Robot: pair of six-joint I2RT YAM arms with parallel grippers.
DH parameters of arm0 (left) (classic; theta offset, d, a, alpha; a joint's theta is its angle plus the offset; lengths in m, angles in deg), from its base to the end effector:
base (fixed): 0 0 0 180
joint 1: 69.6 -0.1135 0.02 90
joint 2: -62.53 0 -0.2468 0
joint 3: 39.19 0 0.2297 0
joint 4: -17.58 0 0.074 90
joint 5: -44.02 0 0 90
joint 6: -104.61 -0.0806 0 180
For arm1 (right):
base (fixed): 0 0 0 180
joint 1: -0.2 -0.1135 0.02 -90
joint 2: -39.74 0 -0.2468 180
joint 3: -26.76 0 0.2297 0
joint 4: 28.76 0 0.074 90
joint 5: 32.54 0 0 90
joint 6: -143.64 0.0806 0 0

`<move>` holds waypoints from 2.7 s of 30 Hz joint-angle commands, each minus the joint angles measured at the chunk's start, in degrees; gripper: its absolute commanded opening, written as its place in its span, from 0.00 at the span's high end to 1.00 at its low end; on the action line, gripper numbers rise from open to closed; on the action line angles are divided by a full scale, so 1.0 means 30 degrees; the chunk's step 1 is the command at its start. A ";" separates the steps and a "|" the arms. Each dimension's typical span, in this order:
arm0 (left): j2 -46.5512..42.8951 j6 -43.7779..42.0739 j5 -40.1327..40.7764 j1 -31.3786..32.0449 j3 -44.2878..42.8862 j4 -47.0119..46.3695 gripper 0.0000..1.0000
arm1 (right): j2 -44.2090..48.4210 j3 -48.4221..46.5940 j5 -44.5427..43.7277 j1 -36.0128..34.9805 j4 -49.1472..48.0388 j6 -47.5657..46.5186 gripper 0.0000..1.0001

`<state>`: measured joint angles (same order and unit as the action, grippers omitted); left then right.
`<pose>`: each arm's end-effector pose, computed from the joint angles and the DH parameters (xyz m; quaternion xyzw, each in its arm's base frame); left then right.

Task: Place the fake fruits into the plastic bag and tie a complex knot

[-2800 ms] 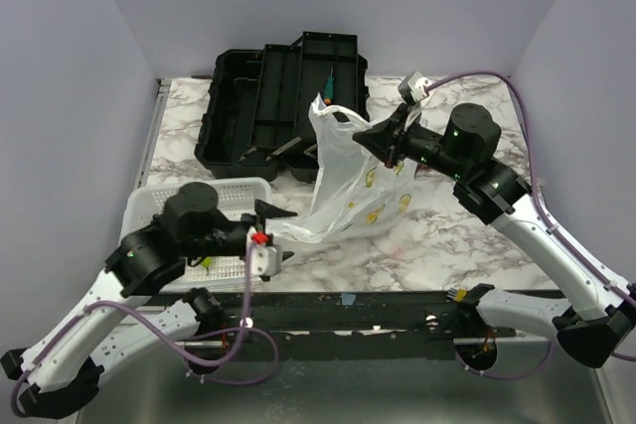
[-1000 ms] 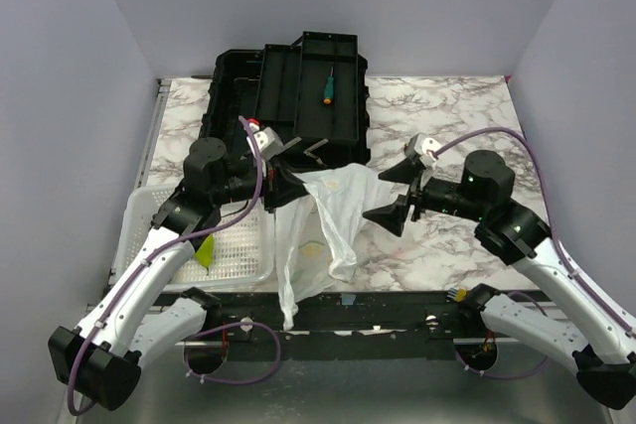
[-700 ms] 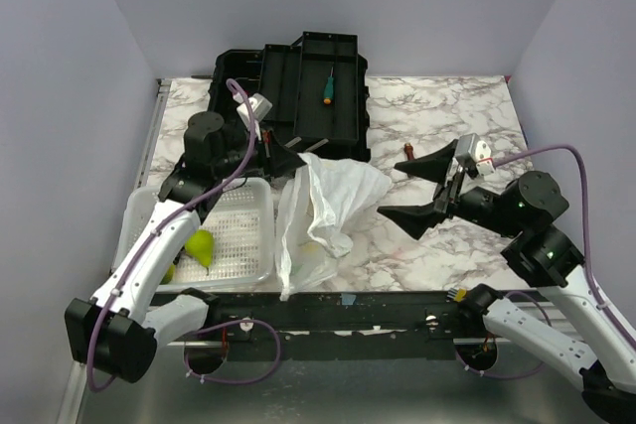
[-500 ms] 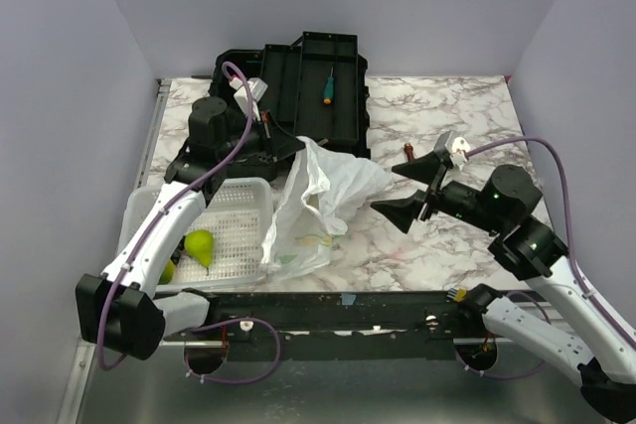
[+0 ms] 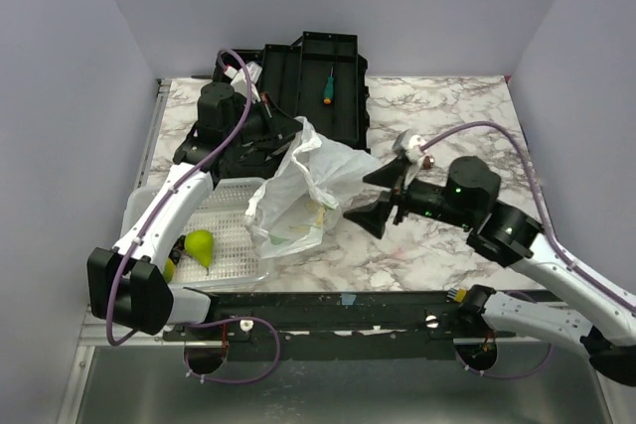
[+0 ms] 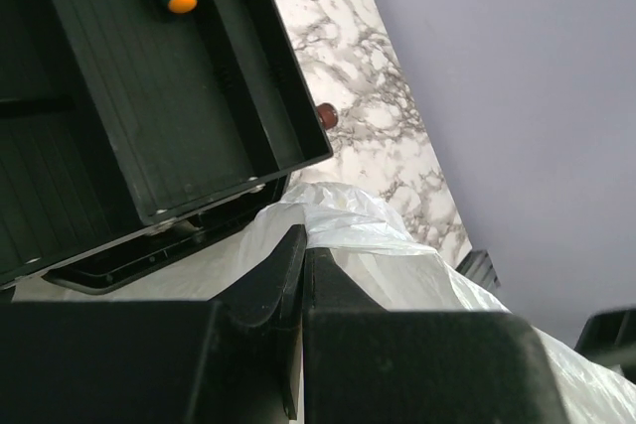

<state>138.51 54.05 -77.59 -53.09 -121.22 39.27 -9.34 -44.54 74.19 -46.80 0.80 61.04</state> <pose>0.3005 -0.1331 0.3387 0.0089 0.7840 -0.4644 0.4117 0.1337 0.1774 0.3675 -0.3421 0.6665 0.3958 0.5312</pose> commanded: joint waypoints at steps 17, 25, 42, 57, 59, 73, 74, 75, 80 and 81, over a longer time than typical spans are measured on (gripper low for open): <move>0.0192 0.1216 0.1750 -0.0463 -0.0324 0.0515 1.00 | -0.6673 -0.1876 -1.5792 -0.7902 -0.7159 -0.7452 0.00; 0.0065 0.1003 0.1401 -0.0641 -0.0033 0.0427 1.00 | -0.7737 0.0204 -1.6313 -0.6008 -1.1576 -1.0996 0.00; 0.1916 -0.8482 0.0668 -0.0612 -0.2982 0.4135 1.00 | -0.4162 -0.1834 -0.3550 -0.1419 -0.1509 -0.0969 0.99; -0.1074 -1.4113 -0.4110 -0.2370 -0.6088 1.0141 0.04 | -0.2621 0.1153 -0.5887 -0.1433 -0.1234 0.1571 0.99; -0.2372 -1.4694 -0.4134 -0.3646 -0.5574 1.1271 0.02 | -0.2310 0.1441 -0.6204 -0.1399 -0.1274 0.1602 0.99; -0.3812 -3.1292 -0.1337 -1.3058 -0.3295 2.5374 0.02 | -0.1780 0.1698 -0.6407 -0.0424 -0.0754 0.2193 0.99; -0.4516 -3.1781 -0.0895 -1.3039 -0.1798 2.4584 0.02 | -0.1806 0.1634 -0.6322 -0.0340 -0.0762 0.2342 0.99; -0.5105 -3.2176 -0.0392 -1.3054 -0.0677 2.3834 0.02 | -0.1866 0.1584 -0.6228 -0.0279 -0.0711 0.2495 0.99; -0.5826 -3.2860 0.1151 -1.3050 0.3547 2.0752 0.02 | -0.2059 0.1246 -0.5694 0.0012 -0.0486 0.3165 0.99; -0.5641 -3.2913 0.1190 -1.3045 0.3986 2.0486 0.02 | -0.2086 0.1225 -0.5099 0.0101 -0.0455 0.3266 0.99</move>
<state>121.42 -38.34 -78.64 -91.99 -113.97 106.85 -15.33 -40.13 55.83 -47.35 -1.87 68.62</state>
